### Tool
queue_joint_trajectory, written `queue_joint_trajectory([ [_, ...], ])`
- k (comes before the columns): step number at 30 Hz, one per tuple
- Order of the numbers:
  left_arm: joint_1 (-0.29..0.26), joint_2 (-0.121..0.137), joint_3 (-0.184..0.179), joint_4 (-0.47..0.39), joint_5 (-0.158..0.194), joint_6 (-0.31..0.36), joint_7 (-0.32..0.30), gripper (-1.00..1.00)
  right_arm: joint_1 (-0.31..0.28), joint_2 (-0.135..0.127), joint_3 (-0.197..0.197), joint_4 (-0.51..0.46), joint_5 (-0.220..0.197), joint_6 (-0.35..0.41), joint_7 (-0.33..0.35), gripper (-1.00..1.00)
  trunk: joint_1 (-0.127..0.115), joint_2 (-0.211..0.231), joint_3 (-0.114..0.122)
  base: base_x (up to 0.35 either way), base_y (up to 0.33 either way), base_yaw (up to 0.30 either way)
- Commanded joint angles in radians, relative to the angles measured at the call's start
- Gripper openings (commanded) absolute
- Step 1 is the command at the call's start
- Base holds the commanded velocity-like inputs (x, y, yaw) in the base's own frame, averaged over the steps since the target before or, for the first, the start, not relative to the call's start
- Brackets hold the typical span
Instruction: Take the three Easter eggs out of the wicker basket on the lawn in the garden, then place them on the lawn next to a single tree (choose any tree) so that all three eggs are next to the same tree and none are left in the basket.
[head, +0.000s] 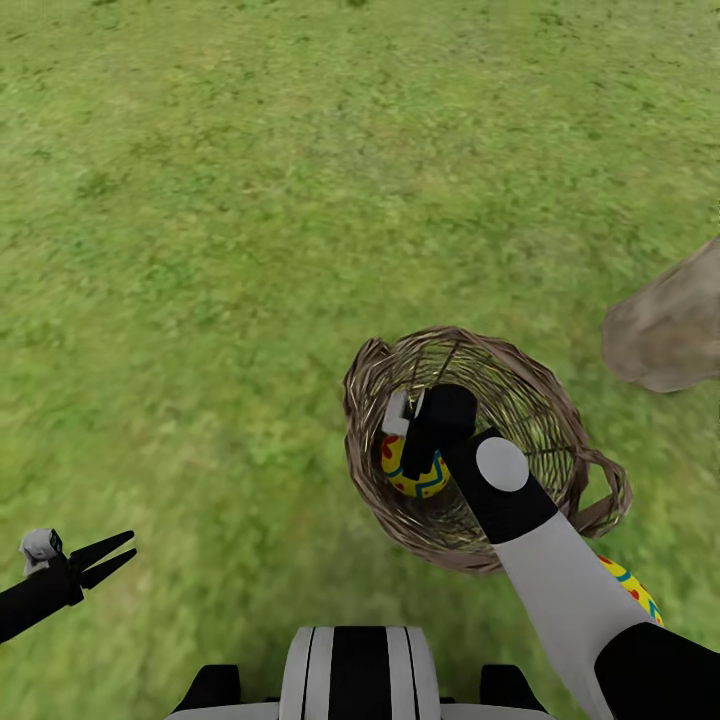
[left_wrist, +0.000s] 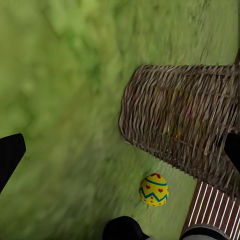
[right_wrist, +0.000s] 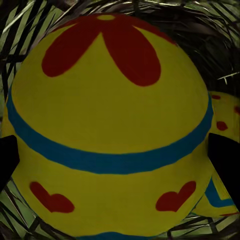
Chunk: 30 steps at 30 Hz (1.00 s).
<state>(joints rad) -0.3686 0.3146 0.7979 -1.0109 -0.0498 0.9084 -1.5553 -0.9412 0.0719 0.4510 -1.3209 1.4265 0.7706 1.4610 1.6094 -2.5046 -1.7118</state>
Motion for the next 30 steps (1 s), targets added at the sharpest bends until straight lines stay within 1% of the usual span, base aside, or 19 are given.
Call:
queue_joint_trajectory([
  [1,-0.001,0.0,0.001,0.0,-0.005,0.01,-0.006,1.0,-0.001,0.0,0.001,-0.001,0.008,0.01,0.009,-1.0,-0.001,0.0,0.003,0.0,0.0,0.0],
  [6,0.0,0.0,0.001,0.0,-0.005,0.01,-0.006,1.0,-0.001,0.0,0.001,-0.001,0.008,0.01,0.009,-1.0,-0.001,0.0,0.003,0.0,0.0,0.0],
  [12,0.0,0.0,-0.002,0.0,-0.005,0.01,-0.008,1.0,-0.001,-0.001,0.001,-0.001,0.008,0.01,0.009,-1.0,-0.003,0.001,0.027,0.0,0.0,0.0],
  [17,0.0,0.0,-0.001,-0.001,-0.005,0.01,-0.008,1.0,-0.001,0.001,0.002,-0.001,0.028,0.01,0.009,-1.0,-0.006,0.003,0.046,0.0,0.0,0.0],
  [25,0.0,0.0,-0.002,-0.004,-0.005,0.01,-0.008,1.0,-0.001,-0.001,0.002,-0.009,0.029,0.01,0.019,-1.0,-0.009,0.004,0.077,0.0,0.0,0.0],
  [30,0.0,0.0,-0.002,-0.006,-0.005,0.01,-0.009,1.0,-0.001,-0.003,0.002,-0.017,0.029,0.01,0.019,-1.0,-0.026,0.035,0.093,0.0,0.0,0.0],
])
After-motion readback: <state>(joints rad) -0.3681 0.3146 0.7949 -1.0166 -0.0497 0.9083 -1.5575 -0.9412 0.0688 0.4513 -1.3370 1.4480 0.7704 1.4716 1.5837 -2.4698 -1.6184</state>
